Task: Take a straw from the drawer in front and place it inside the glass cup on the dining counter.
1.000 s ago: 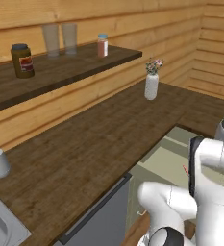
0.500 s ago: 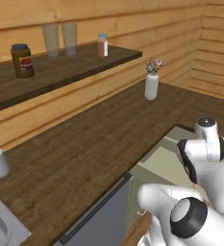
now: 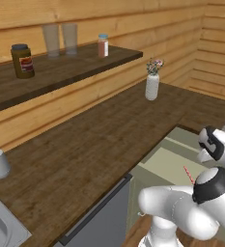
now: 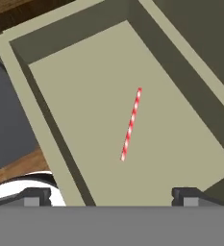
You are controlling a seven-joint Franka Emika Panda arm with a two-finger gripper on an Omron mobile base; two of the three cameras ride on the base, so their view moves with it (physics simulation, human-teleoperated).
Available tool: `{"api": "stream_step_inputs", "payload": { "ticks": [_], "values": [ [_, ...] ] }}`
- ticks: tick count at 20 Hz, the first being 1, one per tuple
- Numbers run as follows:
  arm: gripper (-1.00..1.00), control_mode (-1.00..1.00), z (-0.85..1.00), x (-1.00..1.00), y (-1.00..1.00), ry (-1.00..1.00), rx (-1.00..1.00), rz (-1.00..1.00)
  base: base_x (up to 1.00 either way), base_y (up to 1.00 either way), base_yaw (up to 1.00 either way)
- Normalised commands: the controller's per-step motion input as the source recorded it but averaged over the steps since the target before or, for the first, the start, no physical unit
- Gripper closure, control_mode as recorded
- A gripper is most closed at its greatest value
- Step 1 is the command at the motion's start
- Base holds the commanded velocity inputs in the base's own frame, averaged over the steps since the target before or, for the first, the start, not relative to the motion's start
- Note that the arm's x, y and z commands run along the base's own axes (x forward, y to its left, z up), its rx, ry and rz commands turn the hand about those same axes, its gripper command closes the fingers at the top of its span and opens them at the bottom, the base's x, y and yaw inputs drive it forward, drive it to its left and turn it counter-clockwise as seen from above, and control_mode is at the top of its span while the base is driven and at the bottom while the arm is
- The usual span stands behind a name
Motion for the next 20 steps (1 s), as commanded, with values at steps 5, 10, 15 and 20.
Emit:
{"api": "stream_step_inputs", "payload": {
  "ticks": [5, 10, 15, 20],
  "values": [
    [-1.00, -1.00, -0.20, 0.10, 0.23, 0.00, -0.05, -0.03, 0.00, 0.00, 0.00],
    [-1.00, -1.00, -0.52, 0.14, 0.20, 0.00, -0.03, -0.07, 0.00, 0.00, 0.00],
    [-1.00, -1.00, -0.25, 0.15, 0.01, 0.00, 0.00, -0.06, 0.00, 0.00, 0.00],
    [-1.00, -1.00, -0.27, 0.22, 0.00, 0.00, 0.00, -0.02, 0.00, 0.00, 0.00]
  ]
}}
